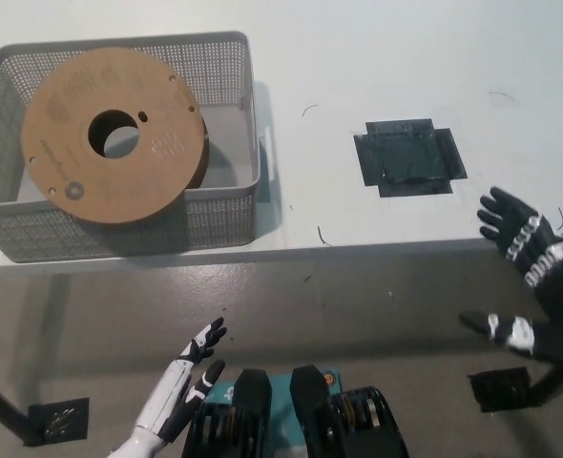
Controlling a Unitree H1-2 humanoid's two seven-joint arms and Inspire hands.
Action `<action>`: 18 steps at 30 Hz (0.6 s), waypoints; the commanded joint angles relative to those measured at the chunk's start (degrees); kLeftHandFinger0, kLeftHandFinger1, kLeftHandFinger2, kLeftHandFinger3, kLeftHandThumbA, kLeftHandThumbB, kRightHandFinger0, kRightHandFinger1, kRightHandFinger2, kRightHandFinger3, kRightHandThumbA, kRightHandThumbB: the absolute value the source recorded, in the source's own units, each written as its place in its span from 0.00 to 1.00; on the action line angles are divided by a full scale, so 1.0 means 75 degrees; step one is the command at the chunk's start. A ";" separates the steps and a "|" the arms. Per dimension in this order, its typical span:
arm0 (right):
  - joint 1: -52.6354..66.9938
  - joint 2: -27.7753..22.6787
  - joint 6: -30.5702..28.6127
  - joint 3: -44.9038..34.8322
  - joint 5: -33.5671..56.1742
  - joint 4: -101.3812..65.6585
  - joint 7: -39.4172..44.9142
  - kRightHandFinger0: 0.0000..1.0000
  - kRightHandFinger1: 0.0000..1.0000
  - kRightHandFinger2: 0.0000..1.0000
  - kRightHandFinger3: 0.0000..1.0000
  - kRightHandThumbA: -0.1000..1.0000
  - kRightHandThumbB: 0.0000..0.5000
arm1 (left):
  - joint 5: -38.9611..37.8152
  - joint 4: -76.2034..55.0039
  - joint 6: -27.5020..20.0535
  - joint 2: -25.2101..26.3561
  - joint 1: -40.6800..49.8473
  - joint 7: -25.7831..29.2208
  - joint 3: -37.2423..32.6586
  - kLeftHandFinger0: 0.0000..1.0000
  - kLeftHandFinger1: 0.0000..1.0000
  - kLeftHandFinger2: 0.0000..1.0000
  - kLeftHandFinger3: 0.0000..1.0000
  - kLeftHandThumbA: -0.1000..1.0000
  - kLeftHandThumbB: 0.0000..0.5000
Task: Use the right hand to pick up a 3d printing filament and place it into a container on the left side
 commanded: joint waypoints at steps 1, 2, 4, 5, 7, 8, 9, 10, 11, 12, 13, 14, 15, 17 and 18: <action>0.0478 0.0186 -0.0714 0.0211 0.1431 -0.1563 0.0241 1.00 1.00 1.00 1.00 1.00 0.83 | -0.0069 -0.0190 -0.0278 -0.0132 -0.0064 0.0112 -0.0058 1.00 1.00 1.00 1.00 1.00 0.35; 0.0572 0.0260 -0.0921 0.0300 0.1268 -0.1270 0.0354 1.00 1.00 1.00 1.00 1.00 0.82 | -0.0052 -0.0213 -0.0249 -0.0130 -0.0060 0.0116 -0.0052 1.00 1.00 1.00 1.00 1.00 0.35; 0.0681 0.0309 -0.1042 0.0451 0.1058 -0.0781 0.0451 1.00 1.00 1.00 1.00 1.00 0.77 | -0.0143 -0.0206 -0.0248 -0.0149 -0.0046 0.0092 -0.0018 1.00 1.00 1.00 1.00 1.00 0.36; 0.0725 0.0337 -0.1120 0.0529 0.0969 -0.0513 0.0485 1.00 1.00 1.00 1.00 1.00 0.73 | -0.0130 -0.0204 -0.0293 -0.0144 -0.0021 0.0100 -0.0013 1.00 1.00 1.00 1.00 1.00 0.34; 0.0768 0.0483 -0.1478 0.0698 0.0543 0.0288 0.0467 1.00 1.00 1.00 1.00 1.00 0.60 | -0.0130 -0.0249 -0.0258 -0.0149 0.0030 0.0105 0.0017 1.00 1.00 1.00 1.00 1.00 0.35; 0.0774 0.0521 -0.1581 0.0750 0.0443 0.0502 0.0449 1.00 1.00 1.00 1.00 1.00 0.58 | -0.0098 -0.0295 -0.0219 -0.0144 0.0054 0.0108 0.0018 1.00 1.00 1.00 1.00 1.00 0.35; 0.0763 0.0567 -0.1700 0.0796 0.0396 0.0774 0.0453 1.00 1.00 1.00 1.00 1.00 0.54 | -0.0147 -0.0287 -0.0237 -0.0143 0.0057 0.0086 0.0026 1.00 1.00 1.00 1.00 1.00 0.35; 0.0731 0.0589 -0.1849 0.0843 0.0318 0.1078 0.0473 1.00 1.00 1.00 1.00 1.00 0.49 | -0.0134 -0.0267 -0.0270 -0.0141 0.0040 0.0094 0.0023 1.00 1.00 1.00 1.00 1.00 0.33; 0.0693 0.0638 -0.1979 0.0891 0.0233 0.1453 0.0464 1.00 1.00 1.00 1.00 1.00 0.41 | -0.0143 -0.0259 -0.0281 -0.0136 0.0031 0.0085 0.0022 1.00 1.00 1.00 1.00 1.00 0.31; 0.0672 0.0678 -0.2023 0.0913 0.0205 0.1662 0.0431 1.00 1.00 1.00 1.00 1.00 0.37 | -0.0152 -0.0253 -0.0282 -0.0138 0.0029 0.0082 0.0024 1.00 1.00 1.00 1.00 1.00 0.30; 0.0658 0.0746 -0.2079 0.0930 0.0177 0.1914 0.0373 1.00 1.00 1.00 1.00 1.00 0.33 | -0.0155 -0.0250 -0.0271 -0.0138 0.0032 0.0079 0.0025 1.00 1.00 1.00 1.00 1.00 0.29; 0.0647 0.0786 -0.2155 0.0941 0.0150 0.2083 0.0340 1.00 1.00 1.00 1.00 1.00 0.32 | -0.0155 -0.0255 -0.0250 -0.0135 0.0035 0.0071 0.0023 1.00 1.00 1.00 1.00 1.00 0.29; 0.0634 0.0850 -0.2168 0.0957 0.0093 0.2244 0.0274 1.00 1.00 1.00 1.00 1.00 0.32 | -0.0145 -0.0252 -0.0259 -0.0137 0.0035 0.0077 0.0020 1.00 1.00 1.00 1.00 1.00 0.28; 0.0522 0.0950 -0.2479 0.1003 -0.0155 0.2823 0.0208 1.00 1.00 1.00 1.00 1.00 0.31 | -0.0169 -0.0205 -0.0258 -0.0137 -0.0010 0.0084 0.0040 1.00 1.00 1.00 1.00 1.00 0.30; 0.0516 0.0983 -0.2544 0.1008 -0.0222 0.2976 0.0167 1.00 1.00 1.00 1.00 1.00 0.32 | -0.0160 -0.0185 -0.0270 -0.0133 -0.0019 0.0087 0.0039 1.00 1.00 1.00 1.00 1.00 0.30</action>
